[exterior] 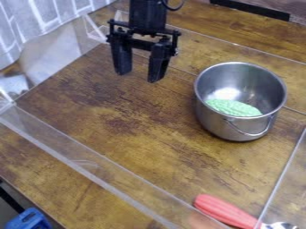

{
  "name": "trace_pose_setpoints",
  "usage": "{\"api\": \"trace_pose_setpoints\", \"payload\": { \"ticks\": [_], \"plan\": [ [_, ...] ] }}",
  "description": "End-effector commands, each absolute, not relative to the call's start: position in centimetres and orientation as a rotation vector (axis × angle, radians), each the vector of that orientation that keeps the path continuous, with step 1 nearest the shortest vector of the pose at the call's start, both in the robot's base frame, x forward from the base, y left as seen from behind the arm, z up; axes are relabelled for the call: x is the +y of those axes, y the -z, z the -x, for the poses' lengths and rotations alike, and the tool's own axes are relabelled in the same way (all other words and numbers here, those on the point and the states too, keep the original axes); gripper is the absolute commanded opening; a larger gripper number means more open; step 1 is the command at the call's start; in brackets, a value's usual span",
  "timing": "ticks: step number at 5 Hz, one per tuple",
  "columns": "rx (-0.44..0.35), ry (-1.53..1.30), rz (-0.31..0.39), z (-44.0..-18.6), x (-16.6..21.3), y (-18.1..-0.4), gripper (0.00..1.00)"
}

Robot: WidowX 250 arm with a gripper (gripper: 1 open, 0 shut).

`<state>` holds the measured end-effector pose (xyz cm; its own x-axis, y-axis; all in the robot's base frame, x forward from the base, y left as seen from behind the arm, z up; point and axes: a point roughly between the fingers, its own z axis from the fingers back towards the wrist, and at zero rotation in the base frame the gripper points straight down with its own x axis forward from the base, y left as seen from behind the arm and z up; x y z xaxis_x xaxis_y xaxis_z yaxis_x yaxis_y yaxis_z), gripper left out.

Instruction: Move the pink spoon to the right side of the table

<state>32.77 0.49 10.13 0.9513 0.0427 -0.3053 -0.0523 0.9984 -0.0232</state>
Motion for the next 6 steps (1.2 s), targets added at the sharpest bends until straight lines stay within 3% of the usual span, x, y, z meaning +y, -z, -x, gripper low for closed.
{"api": "trace_pose_setpoints", "payload": {
  "ticks": [1, 3, 4, 5, 6],
  "plan": [
    [0.295, 0.008, 0.031, -33.0, -0.8, -10.7, 1.0],
    [0.36, 0.113, 0.028, -31.9, -1.7, -8.7, 1.0],
    [0.357, 0.275, 0.005, -30.9, -3.4, -8.8, 1.0],
    [0.305, 0.522, -0.047, -29.6, -6.8, -9.7, 1.0],
    [0.266, 0.726, -0.091, -28.9, -7.8, -10.1, 1.0]
  ]
}}
